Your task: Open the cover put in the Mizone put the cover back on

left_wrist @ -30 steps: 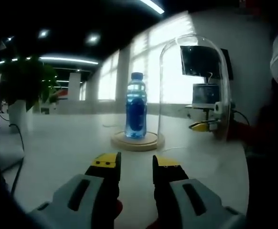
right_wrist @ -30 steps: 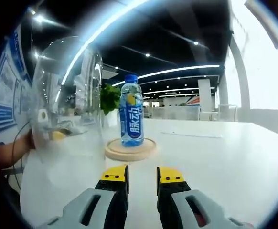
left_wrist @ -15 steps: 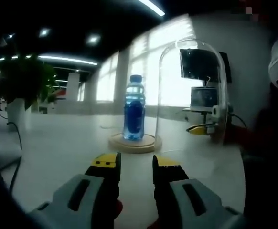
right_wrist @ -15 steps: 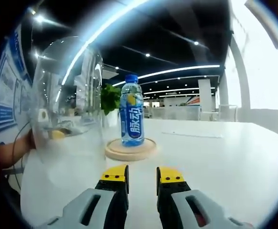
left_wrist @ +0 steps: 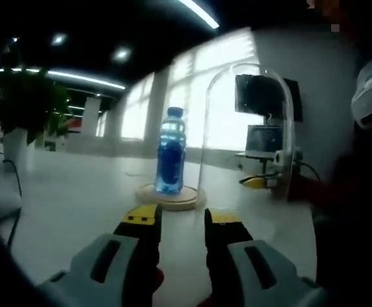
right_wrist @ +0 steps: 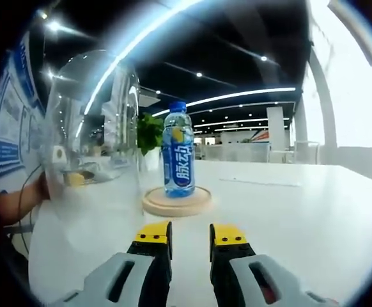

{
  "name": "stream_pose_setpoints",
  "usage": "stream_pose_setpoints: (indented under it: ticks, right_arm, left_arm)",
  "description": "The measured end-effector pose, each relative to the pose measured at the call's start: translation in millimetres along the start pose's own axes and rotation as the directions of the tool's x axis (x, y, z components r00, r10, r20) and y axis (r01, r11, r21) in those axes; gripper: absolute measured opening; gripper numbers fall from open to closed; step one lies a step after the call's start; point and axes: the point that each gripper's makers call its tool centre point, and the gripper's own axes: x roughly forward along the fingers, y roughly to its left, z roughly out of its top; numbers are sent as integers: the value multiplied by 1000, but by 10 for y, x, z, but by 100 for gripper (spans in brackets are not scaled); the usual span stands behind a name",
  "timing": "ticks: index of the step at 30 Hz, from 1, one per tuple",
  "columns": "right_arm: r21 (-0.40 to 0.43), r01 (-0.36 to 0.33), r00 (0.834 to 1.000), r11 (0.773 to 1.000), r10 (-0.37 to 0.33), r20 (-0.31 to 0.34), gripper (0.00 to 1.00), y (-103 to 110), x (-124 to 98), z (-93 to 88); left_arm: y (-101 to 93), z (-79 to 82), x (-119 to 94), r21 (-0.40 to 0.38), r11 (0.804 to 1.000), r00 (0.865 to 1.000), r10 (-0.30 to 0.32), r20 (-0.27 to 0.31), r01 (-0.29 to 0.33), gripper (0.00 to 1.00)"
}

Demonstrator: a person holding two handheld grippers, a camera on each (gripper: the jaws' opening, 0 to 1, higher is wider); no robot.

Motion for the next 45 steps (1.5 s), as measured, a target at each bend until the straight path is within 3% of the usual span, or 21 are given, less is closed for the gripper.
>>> stream_pose_setpoints:
  ticks: [6, 10, 13, 18, 24, 27, 31, 36, 45]
  right_arm:
    - [17, -98, 994, 995, 97, 46, 22, 171, -28, 92]
    - [55, -206, 973, 977, 199, 114, 32, 355, -86, 220]
    - [33, -248, 963, 968, 242, 119, 33, 439, -140, 226]
    - [47, -292, 945, 955, 280, 166, 34, 502, -199, 318]
    - [59, -409, 895, 911, 388, 220, 45, 707, -301, 424]
    - [43, -447, 873, 893, 425, 239, 51, 807, -346, 465]
    - [41, -486, 853, 873, 464, 240, 57, 901, -334, 482]
    - [23, -498, 848, 867, 481, 222, 60, 949, -233, 533]
    - [-5, -554, 820, 832, 546, 173, 67, 1018, -75, 664]
  left_arm:
    - [-129, 76, -9, -56, 996, 997, -67, 40, 69, 23]
    - [-267, 109, -14, -58, 991, 991, -120, 58, 124, 27]
    - [-334, 138, -23, -57, 987, 987, -147, 70, 151, 29]
    - [-357, 200, -19, -56, 984, 982, -161, 101, 167, 47]
    - [-472, 276, -26, -75, 973, 969, -209, 132, 220, 54]
    - [-486, 269, 23, -95, 968, 969, -220, 117, 231, 62]
    - [-550, 278, 87, -102, 959, 961, -256, 102, 266, 63]
    - [-688, 307, 164, -86, 939, 942, -329, 63, 333, 62]
    - [-790, 377, 286, -51, 916, 917, -398, 25, 399, 65]
